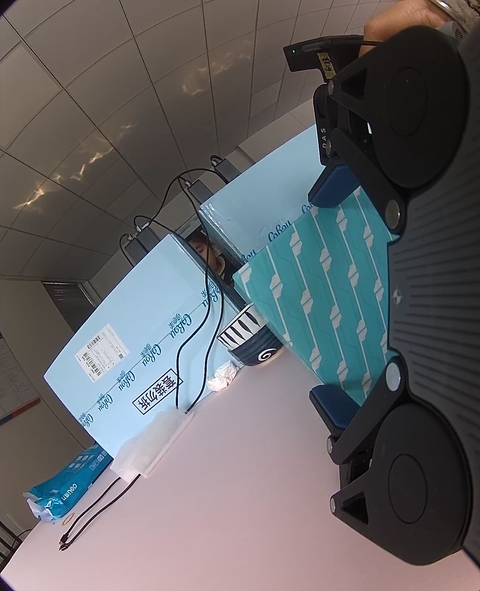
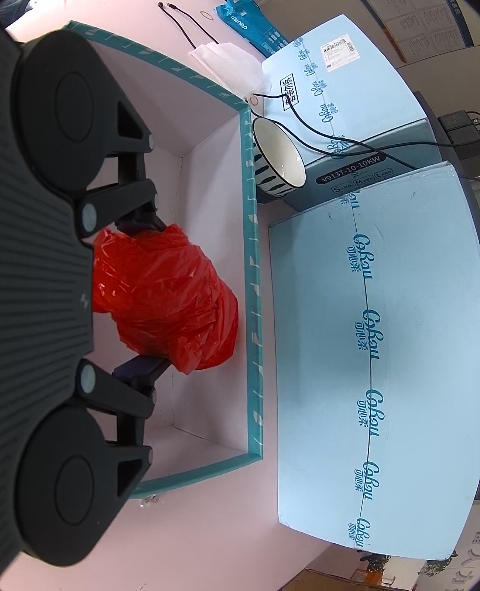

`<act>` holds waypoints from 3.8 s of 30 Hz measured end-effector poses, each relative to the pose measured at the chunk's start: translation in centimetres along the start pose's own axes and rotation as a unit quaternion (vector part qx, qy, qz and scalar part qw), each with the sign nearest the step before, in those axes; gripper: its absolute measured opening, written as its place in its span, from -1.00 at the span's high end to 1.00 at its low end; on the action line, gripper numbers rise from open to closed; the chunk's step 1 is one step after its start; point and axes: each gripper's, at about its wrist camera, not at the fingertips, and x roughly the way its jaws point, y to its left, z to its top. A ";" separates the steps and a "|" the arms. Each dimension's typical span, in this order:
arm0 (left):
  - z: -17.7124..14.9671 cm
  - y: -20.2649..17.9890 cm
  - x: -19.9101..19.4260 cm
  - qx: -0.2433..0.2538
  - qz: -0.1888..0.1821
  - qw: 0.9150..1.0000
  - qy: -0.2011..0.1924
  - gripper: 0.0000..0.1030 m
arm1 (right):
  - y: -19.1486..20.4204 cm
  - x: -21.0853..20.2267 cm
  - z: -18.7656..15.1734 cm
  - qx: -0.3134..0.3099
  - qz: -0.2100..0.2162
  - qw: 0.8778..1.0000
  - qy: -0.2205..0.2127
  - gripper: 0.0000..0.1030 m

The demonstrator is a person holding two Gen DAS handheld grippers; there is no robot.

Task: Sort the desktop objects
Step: 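Lower the red bag down into the teal box with the right gripper, then open the right gripper to release the red bag inside the box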

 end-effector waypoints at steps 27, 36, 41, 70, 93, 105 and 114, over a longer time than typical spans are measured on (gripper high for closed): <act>0.1 0.1 -0.1 -0.003 0.006 1.000 -0.003 -1.00 | 1.0 1.8 -0.1 -0.035 -0.042 0.998 0.035 -0.27; 0.2 0.2 -0.2 -0.005 0.007 1.000 -0.004 -1.00 | 1.1 2.4 0.0 -0.034 -0.050 0.996 0.059 -0.27; 0.1 0.1 -0.2 -0.005 0.007 1.000 -0.004 -1.00 | 1.0 2.6 0.1 -0.031 -0.048 0.996 0.069 -0.27; 0.2 0.2 -0.3 -0.005 0.008 1.000 -0.005 -1.00 | 1.4 3.5 0.0 -0.045 -0.052 0.993 0.100 -0.27; 0.1 0.2 -0.3 -0.005 0.008 1.000 -0.005 -1.00 | 1.4 3.8 0.0 -0.052 -0.051 0.990 0.118 -0.27; 0.1 0.1 -0.3 -0.005 0.008 1.000 -0.005 -1.00 | 1.4 3.8 0.1 -0.052 -0.052 0.990 0.119 -0.27; 0.1 0.1 -0.3 -0.005 0.008 1.000 -0.005 -1.00 | 1.4 4.0 0.1 -0.056 -0.047 0.989 0.126 -0.27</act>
